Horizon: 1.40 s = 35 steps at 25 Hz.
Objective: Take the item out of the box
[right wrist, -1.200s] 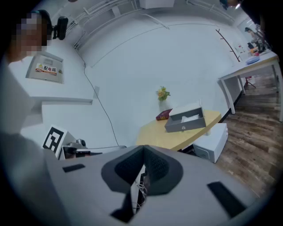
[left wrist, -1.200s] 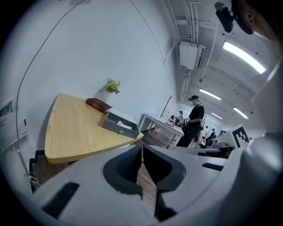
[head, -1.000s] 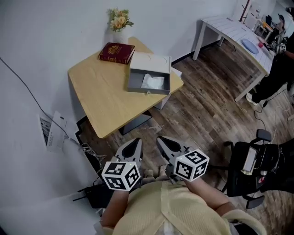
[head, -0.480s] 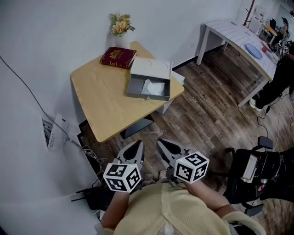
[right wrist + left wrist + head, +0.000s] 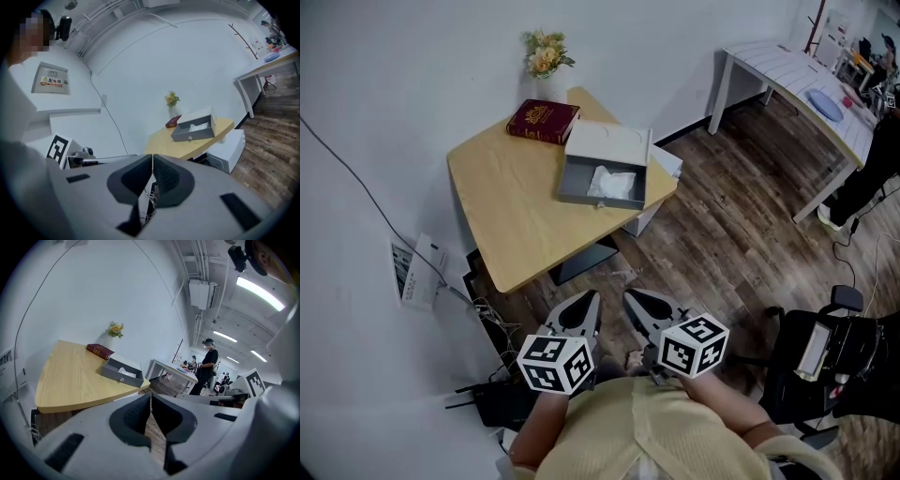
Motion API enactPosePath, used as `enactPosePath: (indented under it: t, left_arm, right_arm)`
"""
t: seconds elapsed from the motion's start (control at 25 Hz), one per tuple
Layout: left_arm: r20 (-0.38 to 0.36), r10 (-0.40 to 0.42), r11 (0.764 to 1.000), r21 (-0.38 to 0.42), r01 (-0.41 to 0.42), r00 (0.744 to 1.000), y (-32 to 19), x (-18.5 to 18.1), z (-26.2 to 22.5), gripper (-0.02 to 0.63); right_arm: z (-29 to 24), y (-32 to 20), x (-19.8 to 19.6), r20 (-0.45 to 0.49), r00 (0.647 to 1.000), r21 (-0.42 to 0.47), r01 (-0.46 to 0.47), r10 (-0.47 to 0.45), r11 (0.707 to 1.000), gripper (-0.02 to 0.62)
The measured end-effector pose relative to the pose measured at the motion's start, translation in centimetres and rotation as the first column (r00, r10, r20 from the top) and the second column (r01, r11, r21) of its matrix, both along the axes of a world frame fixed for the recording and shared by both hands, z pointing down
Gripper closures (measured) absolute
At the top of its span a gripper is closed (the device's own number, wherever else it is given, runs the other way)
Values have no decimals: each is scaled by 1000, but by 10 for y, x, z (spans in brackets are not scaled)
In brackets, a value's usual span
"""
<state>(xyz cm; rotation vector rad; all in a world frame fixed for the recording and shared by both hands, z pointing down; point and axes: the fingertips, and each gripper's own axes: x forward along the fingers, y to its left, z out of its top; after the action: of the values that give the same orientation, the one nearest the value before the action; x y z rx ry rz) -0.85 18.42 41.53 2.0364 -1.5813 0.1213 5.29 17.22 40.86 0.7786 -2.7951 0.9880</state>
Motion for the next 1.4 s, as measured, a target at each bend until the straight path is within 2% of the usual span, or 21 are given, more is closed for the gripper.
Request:
enactPosePath:
  t: [0.28,0.64,0.76,1.0,1.4]
  left_arm:
    - [29,-9,1000,-10,9,1000,-11,-2,5,584]
    - [31,94,995,-20,-93,995,-57,0,9,586]
    - [53,117,993,-29,-116,992,-75,-12,8,586]
    - [49,123,991,-53,-120,991,-112,-43,15,586]
    - [57,191,980,-71,-187,980,-157,-75,21,586]
  right_arm:
    - [4,-8,2,-7,1000,-9,-8,8,1000,565]
    - [2,-49,-6,-5,997,-17,-74,74,997,565]
    - [0,-66,-18,-6,996,-19,-89,89,996,565]
    - [11,-98,-45,-28,994,-50,-107,105,993,565]
    - [17,-143,-79,-56,987,-70,-154,150,986,565]
